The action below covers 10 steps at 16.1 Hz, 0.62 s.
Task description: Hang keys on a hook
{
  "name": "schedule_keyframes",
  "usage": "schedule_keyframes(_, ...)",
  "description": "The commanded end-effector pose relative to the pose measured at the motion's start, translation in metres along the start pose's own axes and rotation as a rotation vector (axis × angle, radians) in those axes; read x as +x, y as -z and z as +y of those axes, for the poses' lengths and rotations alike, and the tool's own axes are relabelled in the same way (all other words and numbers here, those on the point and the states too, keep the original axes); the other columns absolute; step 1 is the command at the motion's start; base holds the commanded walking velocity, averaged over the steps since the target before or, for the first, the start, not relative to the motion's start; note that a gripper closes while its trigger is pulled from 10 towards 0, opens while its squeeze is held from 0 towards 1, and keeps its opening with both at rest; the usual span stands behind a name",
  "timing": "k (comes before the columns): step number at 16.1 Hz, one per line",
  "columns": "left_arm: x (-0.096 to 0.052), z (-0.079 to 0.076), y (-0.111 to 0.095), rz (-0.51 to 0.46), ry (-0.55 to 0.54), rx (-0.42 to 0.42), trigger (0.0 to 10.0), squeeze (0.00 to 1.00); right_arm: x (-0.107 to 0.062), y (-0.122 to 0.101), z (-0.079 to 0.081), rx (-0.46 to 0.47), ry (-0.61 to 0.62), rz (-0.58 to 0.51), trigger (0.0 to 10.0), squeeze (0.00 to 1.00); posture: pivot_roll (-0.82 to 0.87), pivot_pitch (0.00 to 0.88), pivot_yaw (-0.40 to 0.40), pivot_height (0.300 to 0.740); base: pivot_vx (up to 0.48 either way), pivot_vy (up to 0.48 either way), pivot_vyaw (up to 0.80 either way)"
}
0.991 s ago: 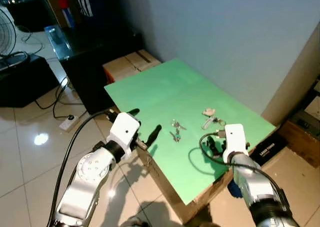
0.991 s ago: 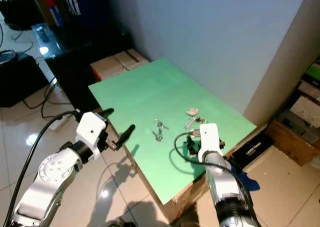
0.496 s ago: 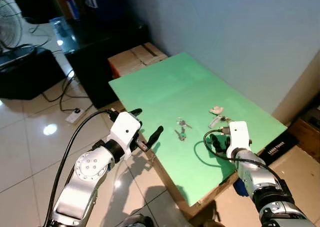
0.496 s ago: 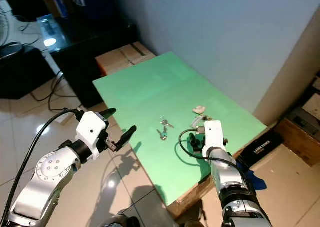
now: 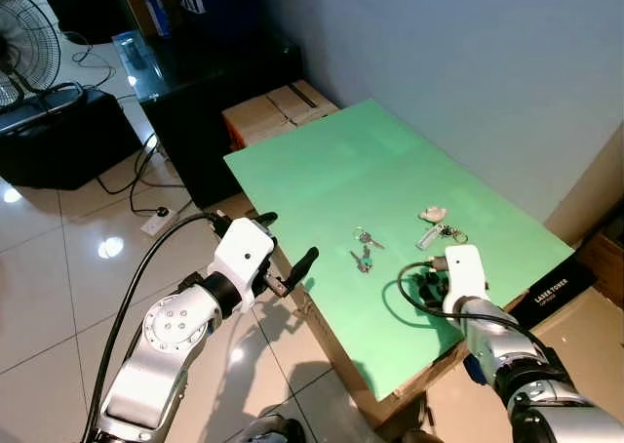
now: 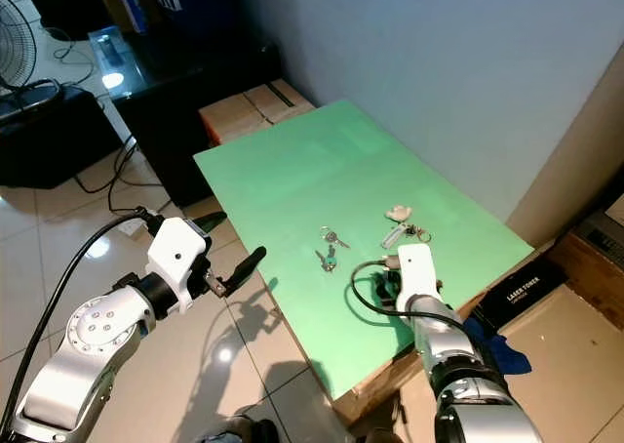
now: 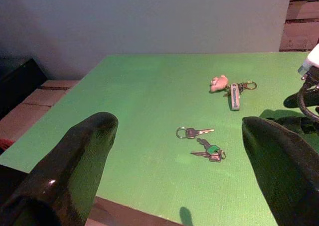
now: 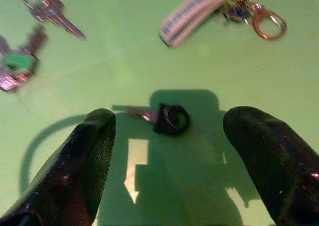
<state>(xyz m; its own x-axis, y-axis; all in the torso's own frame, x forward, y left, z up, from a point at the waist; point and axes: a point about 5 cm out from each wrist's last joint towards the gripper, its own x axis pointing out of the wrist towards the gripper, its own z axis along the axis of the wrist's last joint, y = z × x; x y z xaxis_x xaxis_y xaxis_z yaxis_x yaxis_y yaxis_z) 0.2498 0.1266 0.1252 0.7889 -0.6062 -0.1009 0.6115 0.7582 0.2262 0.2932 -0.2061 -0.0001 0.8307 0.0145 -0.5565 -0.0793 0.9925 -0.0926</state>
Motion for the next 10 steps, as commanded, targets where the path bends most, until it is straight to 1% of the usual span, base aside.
schedule_keyframes(1, -0.0030, 0.0019, -0.0011, 0.005, -0.008, 0.006, 10.0, 0.00, 0.0019, -0.0063, 0.0019, -0.030, -0.004, -0.018, 3.5, 0.00, 0.05, 0.088, 0.114, 0.740, 0.000, 0.000, 0.00)
schedule_keyframes(2, -0.0034, 0.0024, -0.0012, 0.005, -0.012, 0.006, 10.0, 0.00, 0.0019, -0.0067, 0.0004, -0.050, 0.002, -0.017, 10.0, 0.00, 0.05, 0.089, 0.112, 0.740, 0.000, 0.000, 0.00)
schedule_keyframes(8, -0.0066, 0.0024, -0.0017, 0.015, 0.000, 0.005, 10.0, 0.00, 0.0022, -0.0097, -0.0039, -0.111, -0.001, -0.023, 10.0, 0.00, 0.07, 0.106, 0.130, 0.740, 0.000, 0.000, 0.00)
schedule_keyframes(9, -0.0078, 0.0023, -0.0019, 0.021, 0.012, 0.007, 10.0, 0.00, 0.0021, -0.0093, -0.0044, -0.116, -0.005, -0.020, 10.0, 0.00, 0.08, 0.110, 0.134, 0.740, 0.000, 0.000, 0.00)
schedule_keyframes(10, -0.0111, 0.0024, -0.0022, 0.027, 0.051, 0.013, 10.0, 0.00, 0.0021, -0.0084, -0.0043, -0.126, -0.010, -0.014, 10.0, 0.00, 0.09, 0.123, 0.145, 0.740, 0.000, 0.000, 0.00)
